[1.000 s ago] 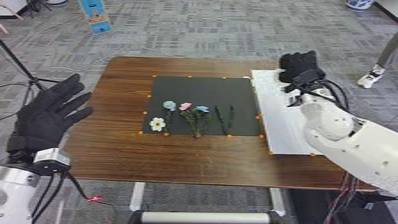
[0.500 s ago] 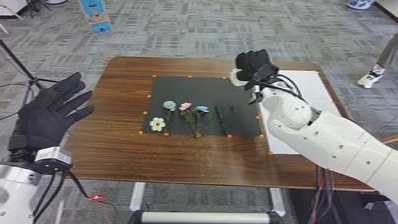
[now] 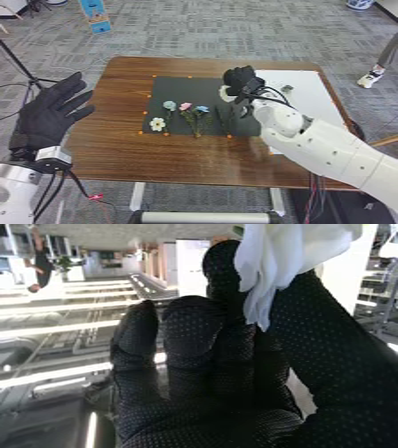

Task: Arrange flowers

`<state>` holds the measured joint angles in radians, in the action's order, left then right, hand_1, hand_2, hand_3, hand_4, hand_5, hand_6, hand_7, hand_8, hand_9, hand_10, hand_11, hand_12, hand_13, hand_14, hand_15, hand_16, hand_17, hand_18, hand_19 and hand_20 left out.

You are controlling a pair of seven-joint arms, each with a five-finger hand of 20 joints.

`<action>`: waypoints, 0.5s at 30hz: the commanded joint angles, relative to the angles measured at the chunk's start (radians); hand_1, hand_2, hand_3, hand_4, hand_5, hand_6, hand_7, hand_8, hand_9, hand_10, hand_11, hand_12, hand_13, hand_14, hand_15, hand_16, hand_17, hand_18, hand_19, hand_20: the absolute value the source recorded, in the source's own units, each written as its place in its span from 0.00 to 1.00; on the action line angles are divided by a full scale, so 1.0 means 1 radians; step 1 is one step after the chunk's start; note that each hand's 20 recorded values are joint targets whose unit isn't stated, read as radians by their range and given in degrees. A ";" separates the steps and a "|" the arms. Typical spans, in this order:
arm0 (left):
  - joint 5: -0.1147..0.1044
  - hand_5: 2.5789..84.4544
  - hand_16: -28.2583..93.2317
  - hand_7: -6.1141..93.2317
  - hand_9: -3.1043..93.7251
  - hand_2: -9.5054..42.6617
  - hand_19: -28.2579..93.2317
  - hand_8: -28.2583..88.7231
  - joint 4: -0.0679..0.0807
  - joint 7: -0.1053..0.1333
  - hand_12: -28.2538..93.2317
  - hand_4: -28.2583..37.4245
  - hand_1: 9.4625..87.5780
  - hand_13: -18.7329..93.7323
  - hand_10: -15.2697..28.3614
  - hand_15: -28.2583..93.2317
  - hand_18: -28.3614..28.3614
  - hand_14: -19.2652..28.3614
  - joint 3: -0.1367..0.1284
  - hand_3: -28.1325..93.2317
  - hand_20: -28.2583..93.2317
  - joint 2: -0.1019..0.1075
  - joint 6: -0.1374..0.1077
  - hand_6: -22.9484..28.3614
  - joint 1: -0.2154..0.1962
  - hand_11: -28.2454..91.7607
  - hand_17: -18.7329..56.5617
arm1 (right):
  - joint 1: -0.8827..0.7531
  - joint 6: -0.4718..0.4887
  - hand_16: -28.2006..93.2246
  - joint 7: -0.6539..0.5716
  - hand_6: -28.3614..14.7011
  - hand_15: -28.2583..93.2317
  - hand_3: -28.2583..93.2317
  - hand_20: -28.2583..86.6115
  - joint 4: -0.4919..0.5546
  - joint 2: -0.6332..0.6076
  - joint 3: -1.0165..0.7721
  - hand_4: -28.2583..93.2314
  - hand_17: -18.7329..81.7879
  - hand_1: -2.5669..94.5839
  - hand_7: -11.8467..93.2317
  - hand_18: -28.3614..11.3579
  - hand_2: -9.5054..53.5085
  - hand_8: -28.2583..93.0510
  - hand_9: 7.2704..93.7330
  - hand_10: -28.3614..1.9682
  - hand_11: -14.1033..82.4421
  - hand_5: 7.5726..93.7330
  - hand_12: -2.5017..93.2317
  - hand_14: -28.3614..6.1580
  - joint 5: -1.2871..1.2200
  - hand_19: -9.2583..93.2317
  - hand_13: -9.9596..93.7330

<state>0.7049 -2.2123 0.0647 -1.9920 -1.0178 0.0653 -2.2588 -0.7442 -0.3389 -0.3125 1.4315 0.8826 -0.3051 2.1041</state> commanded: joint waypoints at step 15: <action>-0.006 0.28 0.27 0.23 0.25 0.07 0.56 0.16 0.012 -0.013 0.36 0.00 0.13 0.32 0.59 0.36 0.89 0.67 0.015 0.79 0.29 0.011 0.015 0.50 0.019 0.37 0.08 | 0.004 -0.015 0.59 -0.019 0.77 0.80 0.88 0.72 -0.053 0.086 0.029 0.00 0.45 0.55 0.59 0.24 0.00 0.20 0.90 0.83 0.36 0.72 0.54 0.71 0.026 0.84 0.74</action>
<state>0.7043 -2.2035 0.0592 -1.9805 -1.0089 0.0702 -2.2454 -0.7471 -0.3522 -0.3292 1.3686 0.9569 -0.2767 2.1053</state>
